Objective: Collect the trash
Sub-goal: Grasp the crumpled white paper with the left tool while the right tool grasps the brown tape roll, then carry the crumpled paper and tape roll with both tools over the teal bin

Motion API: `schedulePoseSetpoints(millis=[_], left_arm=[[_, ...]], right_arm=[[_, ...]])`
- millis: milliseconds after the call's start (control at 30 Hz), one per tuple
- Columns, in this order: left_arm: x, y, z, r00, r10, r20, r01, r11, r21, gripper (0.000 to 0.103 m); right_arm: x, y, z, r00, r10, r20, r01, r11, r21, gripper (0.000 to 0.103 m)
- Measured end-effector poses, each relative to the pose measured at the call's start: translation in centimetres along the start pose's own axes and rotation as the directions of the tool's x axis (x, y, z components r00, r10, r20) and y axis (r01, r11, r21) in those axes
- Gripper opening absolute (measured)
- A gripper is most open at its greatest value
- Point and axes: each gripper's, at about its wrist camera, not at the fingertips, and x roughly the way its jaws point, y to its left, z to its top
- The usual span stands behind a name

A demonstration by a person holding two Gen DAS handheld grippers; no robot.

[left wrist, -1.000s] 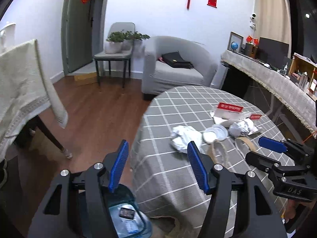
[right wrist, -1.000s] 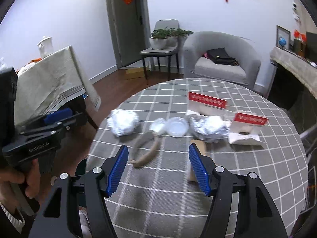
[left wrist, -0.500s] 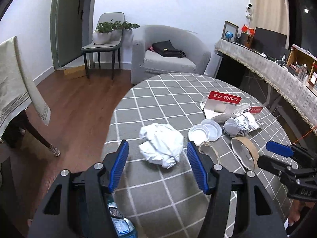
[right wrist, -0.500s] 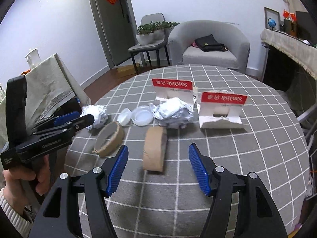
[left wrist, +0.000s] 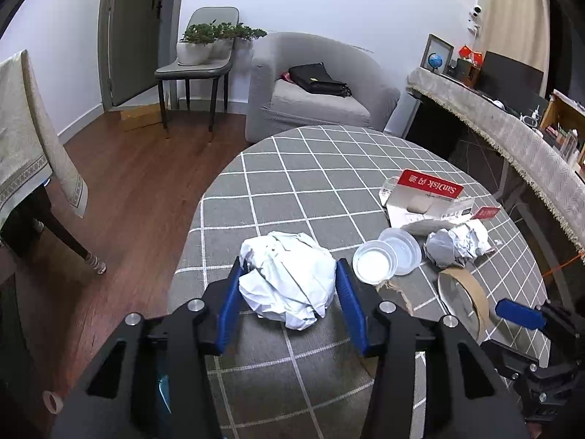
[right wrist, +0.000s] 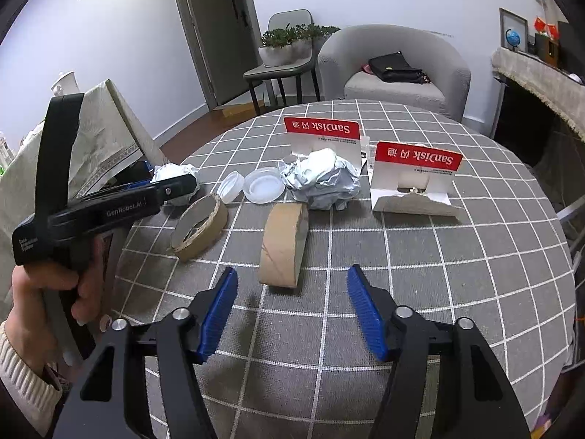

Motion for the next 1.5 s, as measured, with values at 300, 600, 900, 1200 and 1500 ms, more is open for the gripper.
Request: schedulePoseSetpoints(millis=[300, 600, 900, 1200, 1500], left_arm=[[-0.9, -0.1, -0.1, 1.0, -0.005, 0.022, 0.004, 1.0, 0.008, 0.049], [-2.0, 0.1, -0.6, 0.999, -0.027, 0.021, 0.027, 1.0, 0.0, 0.049], [-2.7, -0.2, -1.1, 0.999, -0.037, 0.024, 0.037, 0.999, 0.01, 0.049], [-3.6, 1.1, -1.1, 0.999, -0.019, 0.034, 0.018, 0.999, 0.03, 0.049], [-4.6, 2.6, -1.1, 0.999, -0.003, 0.049, 0.002, 1.0, 0.022, 0.049]], right_arm=[[0.5, 0.7, 0.6, 1.0, 0.003, -0.004, -0.004, 1.0, -0.004, 0.053], [1.8, 2.3, 0.7, 0.998, -0.051, -0.04, 0.049, 0.998, -0.049, 0.041], [2.4, 2.0, 1.2, 0.996, -0.08, -0.044, 0.079, 0.997, -0.013, 0.028], [3.0, 2.7, 1.8, 0.994, -0.099, -0.049, 0.098, 0.995, -0.014, 0.021], [2.2, 4.7, 3.2, 0.998, -0.056, 0.004, 0.056, 0.998, -0.021, 0.021]])
